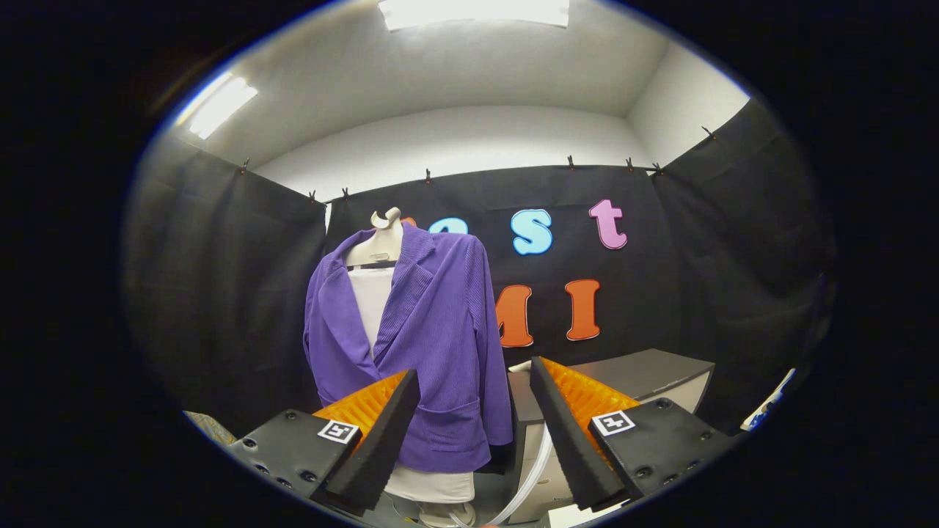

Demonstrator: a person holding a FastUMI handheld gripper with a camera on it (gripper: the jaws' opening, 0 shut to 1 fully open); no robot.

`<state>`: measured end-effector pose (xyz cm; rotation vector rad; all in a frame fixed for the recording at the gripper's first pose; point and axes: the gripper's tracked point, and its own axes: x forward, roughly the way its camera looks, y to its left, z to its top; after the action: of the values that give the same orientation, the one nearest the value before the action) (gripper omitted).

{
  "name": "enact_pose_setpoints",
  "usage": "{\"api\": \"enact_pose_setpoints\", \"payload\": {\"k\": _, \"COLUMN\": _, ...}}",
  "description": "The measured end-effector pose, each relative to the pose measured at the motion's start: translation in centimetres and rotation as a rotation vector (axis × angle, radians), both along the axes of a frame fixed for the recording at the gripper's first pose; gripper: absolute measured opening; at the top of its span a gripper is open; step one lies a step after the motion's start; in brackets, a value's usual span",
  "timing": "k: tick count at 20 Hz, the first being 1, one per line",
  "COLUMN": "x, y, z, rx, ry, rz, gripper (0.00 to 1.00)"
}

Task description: Iron the clothes twice with a garment steamer, once on the left side and once on the right side.

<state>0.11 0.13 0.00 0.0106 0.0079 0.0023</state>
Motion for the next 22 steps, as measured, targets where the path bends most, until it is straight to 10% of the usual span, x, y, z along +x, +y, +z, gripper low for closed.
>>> {"api": "enact_pose_setpoints", "payload": {"k": 22, "x": 3.4, "y": 2.2, "z": 1.2, "rx": 0.015, "ry": 0.002, "rz": 0.055, "gripper": 1.0}}
